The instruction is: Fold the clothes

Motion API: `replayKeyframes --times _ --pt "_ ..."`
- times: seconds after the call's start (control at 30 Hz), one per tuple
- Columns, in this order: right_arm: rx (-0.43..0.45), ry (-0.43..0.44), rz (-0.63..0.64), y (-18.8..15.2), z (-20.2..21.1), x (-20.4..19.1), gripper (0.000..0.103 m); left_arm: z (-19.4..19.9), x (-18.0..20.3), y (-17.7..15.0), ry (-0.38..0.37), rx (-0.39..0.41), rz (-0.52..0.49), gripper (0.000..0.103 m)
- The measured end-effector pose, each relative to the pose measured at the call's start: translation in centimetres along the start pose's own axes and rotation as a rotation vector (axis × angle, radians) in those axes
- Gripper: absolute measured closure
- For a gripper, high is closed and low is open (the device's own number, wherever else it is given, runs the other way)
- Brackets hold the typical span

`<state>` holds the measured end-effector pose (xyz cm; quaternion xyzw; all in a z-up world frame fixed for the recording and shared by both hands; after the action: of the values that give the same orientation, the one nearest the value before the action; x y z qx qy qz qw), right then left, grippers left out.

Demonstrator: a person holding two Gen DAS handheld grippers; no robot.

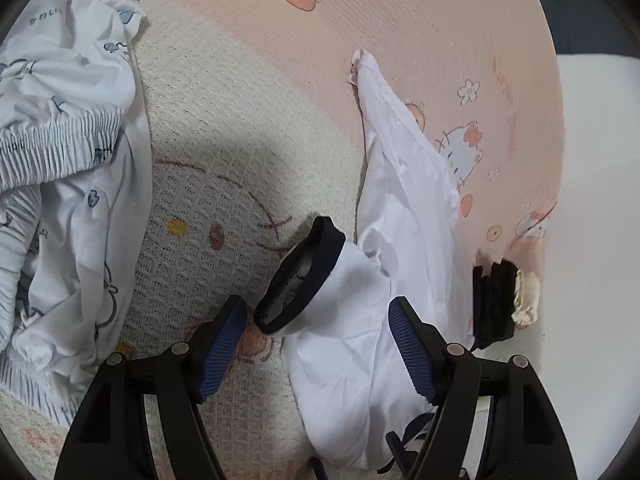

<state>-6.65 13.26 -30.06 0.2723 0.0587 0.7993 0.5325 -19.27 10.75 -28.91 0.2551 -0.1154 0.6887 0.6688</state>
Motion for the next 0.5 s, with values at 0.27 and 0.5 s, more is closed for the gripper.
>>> replayKeyframes --times 0.27,0.5 --pt "0.029 0.065 -0.064 -0.3 -0.9 1.5 0.054 0.2 0.3 -0.5 0.101 0.036 -0.079 0.065" --pt "0.035 0.160 -0.096 -0.1 -1.3 1.5 0.097 0.7 -0.5 -0.8 0.212 0.098 -0.071 0.098"
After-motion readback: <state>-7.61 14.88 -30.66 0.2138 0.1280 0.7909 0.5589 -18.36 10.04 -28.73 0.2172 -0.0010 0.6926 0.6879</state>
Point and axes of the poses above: each gripper's, at about its wrist camera, not at the fingertips, and z roughly against the way its jaws point, x to its right, y to its top, the point moved 3 cm from there along -z, roughly the way its jaws point, and after that the axes turned 15 degrees about y, right-handed, at the moved point
